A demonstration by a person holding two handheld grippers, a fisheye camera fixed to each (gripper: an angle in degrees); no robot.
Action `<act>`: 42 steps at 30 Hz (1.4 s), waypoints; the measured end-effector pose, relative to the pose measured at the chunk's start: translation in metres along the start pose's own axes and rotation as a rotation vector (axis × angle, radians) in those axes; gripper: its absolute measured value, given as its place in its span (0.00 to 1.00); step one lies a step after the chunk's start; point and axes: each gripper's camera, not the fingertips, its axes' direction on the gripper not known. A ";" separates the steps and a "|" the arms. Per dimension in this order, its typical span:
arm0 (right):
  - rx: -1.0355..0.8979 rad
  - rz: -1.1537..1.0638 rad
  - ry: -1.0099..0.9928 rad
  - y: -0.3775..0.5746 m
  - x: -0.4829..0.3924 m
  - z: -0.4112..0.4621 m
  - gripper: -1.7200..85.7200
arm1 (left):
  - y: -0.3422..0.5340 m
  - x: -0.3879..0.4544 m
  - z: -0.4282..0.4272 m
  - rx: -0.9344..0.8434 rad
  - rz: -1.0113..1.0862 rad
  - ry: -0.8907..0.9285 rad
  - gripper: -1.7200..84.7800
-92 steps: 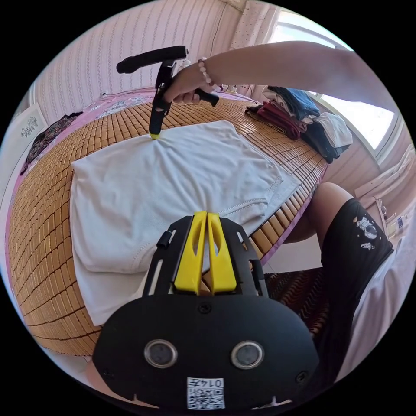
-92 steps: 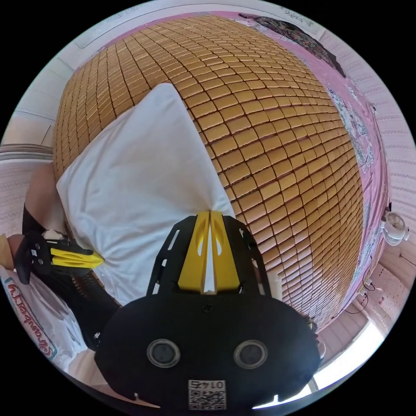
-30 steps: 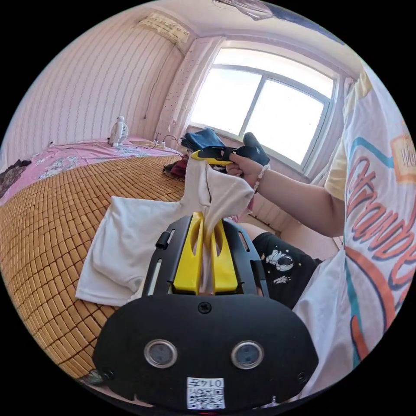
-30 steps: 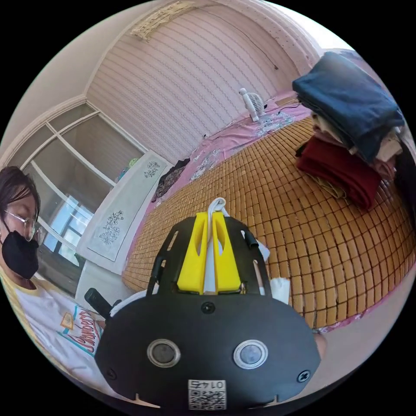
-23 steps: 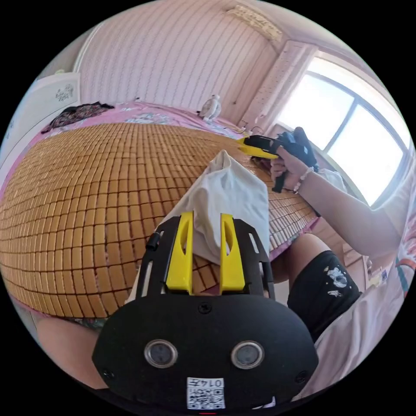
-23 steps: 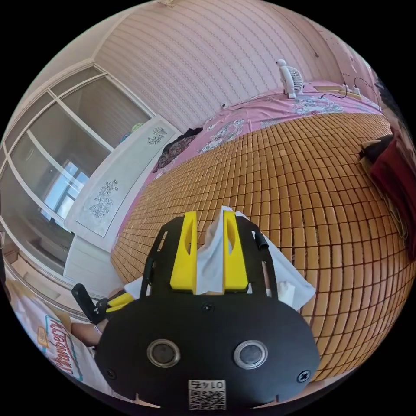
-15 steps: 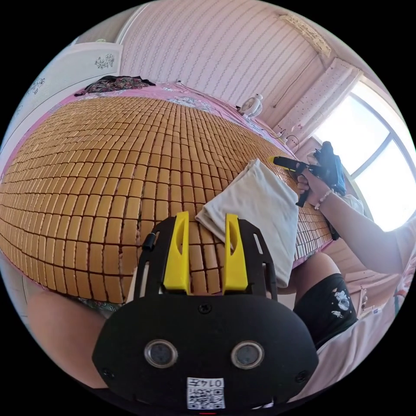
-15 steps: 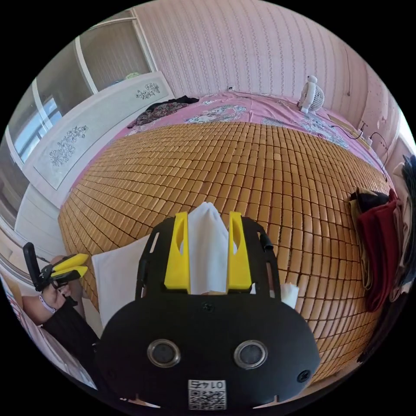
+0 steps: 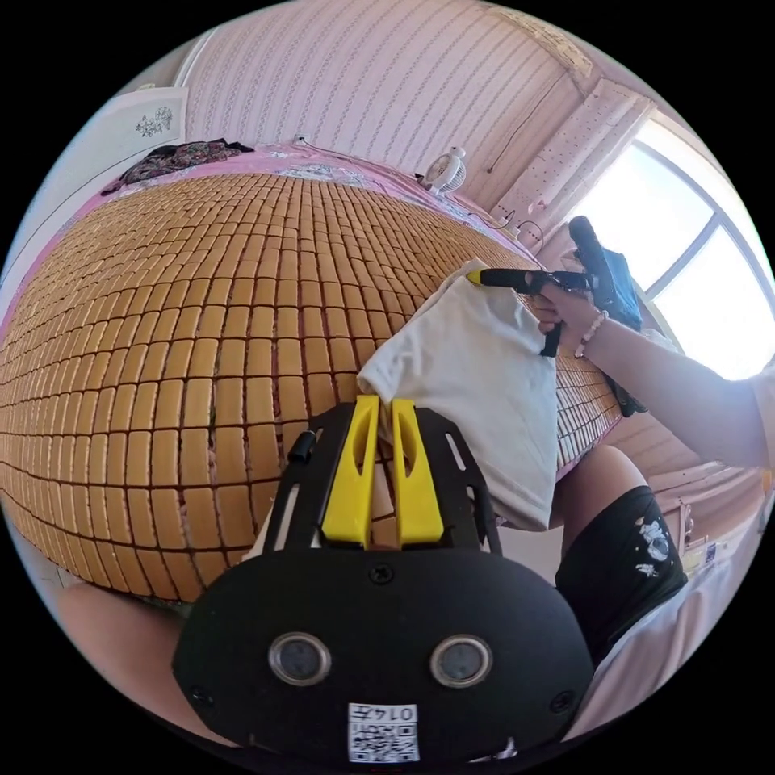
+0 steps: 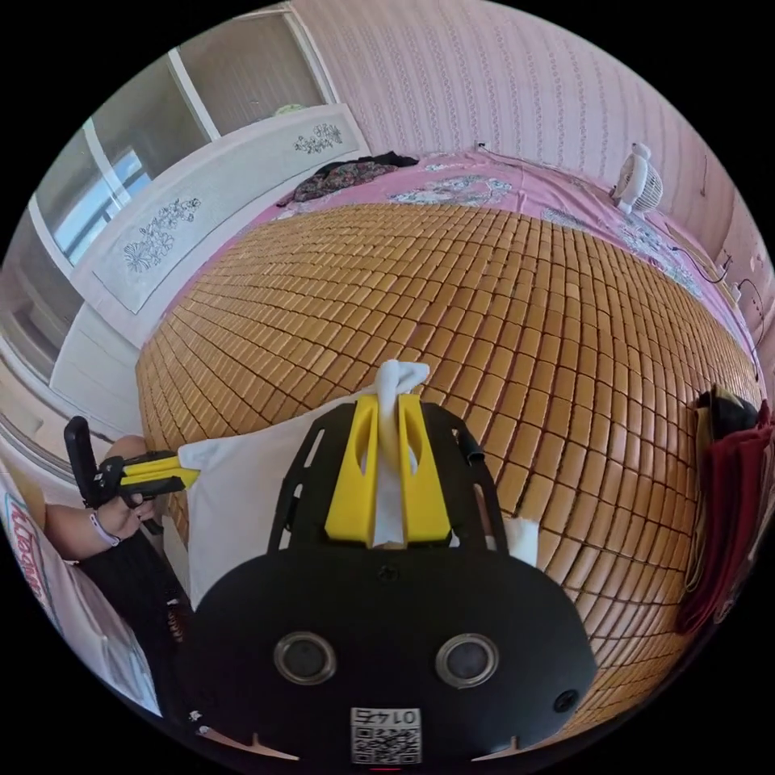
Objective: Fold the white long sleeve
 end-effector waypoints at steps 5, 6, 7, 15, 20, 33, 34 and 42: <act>0.238 -0.032 -0.099 0.038 -0.013 -0.085 0.05 | 0.001 0.013 -0.052 0.098 0.082 0.032 0.02; 0.256 -0.036 -0.098 0.042 -0.016 -0.095 0.05 | 0.002 0.018 -0.070 0.128 0.106 0.044 0.02; 0.292 -0.037 -0.100 0.049 -0.021 -0.113 0.05 | 0.002 0.021 -0.079 0.142 0.119 0.048 0.02; 0.494 -0.131 -0.199 0.045 -0.082 -0.195 0.05 | 0.022 0.021 -0.232 0.352 0.177 -0.011 0.01; 0.529 -0.333 -0.346 -0.033 -0.181 -0.180 0.05 | 0.050 -0.016 -0.326 0.483 0.062 -0.153 0.01; 0.059 -0.649 -0.590 -0.351 -0.591 0.068 0.11 | 0.136 -0.302 -0.458 0.608 -0.548 -0.572 0.11; -0.068 -0.582 -0.575 -0.370 -0.614 0.112 0.12 | 0.143 -0.325 -0.455 0.602 -0.606 -0.565 0.12; -0.107 -0.614 -0.450 -0.241 -0.500 0.141 0.12 | 0.237 -0.367 -0.379 0.518 -0.854 -0.551 0.11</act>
